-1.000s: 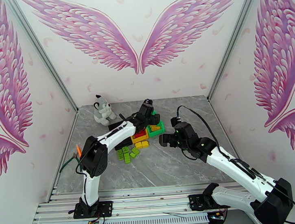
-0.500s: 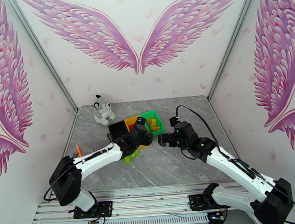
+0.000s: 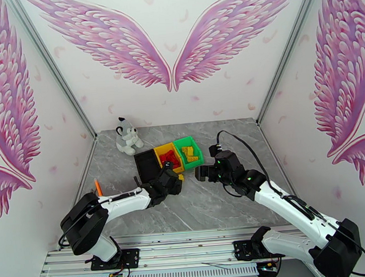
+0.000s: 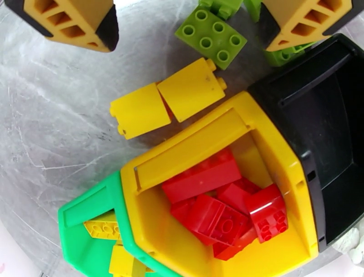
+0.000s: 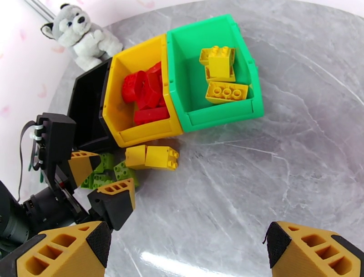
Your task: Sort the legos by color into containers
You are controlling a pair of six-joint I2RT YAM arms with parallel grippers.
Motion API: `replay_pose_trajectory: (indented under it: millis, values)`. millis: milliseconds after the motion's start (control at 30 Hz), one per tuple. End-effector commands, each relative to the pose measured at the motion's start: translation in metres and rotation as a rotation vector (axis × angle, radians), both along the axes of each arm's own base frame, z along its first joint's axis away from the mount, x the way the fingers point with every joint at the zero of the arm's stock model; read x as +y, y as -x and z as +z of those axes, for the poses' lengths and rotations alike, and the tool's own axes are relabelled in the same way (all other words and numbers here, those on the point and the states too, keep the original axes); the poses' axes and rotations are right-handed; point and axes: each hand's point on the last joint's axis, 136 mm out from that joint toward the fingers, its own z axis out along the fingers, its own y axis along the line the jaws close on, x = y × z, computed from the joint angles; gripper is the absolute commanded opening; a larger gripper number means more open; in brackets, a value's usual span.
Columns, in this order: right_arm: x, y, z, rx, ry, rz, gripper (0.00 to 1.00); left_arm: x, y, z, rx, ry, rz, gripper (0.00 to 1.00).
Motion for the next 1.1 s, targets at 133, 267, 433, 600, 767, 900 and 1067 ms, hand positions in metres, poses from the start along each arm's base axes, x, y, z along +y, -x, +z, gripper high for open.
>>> replay_pose_trajectory:
  millis: [133,267,433,600,767,900,1067]
  values:
    - [-0.001,0.000,-0.002,-0.001,-0.005,0.006,0.97,-0.008,-0.016,-0.009,0.019,0.024,0.010,0.87]
    - [-0.001,0.000,-0.003,-0.002,-0.004,0.002,0.97,-0.015,-0.021,-0.014,0.031,0.027,0.000,0.87]
    - [-0.002,0.000,-0.002,-0.003,-0.002,-0.002,0.97,-0.028,-0.025,-0.024,0.064,0.029,-0.026,0.87]
    - [-0.003,0.000,-0.002,-0.005,0.000,-0.004,0.97,-0.039,-0.022,-0.028,0.078,0.042,-0.058,0.85]
    - [-0.005,-0.001,-0.002,-0.005,0.005,-0.013,0.97,-0.077,-0.002,-0.016,0.057,0.109,-0.227,0.84]
    - [-0.008,-0.001,-0.001,-0.013,0.015,-0.026,0.97,-0.088,0.008,-0.011,0.054,0.122,-0.282,0.84]
    - [-0.012,-0.001,0.003,-0.024,0.015,-0.040,0.97,-0.071,0.007,-0.012,0.033,0.063,-0.242,0.83]
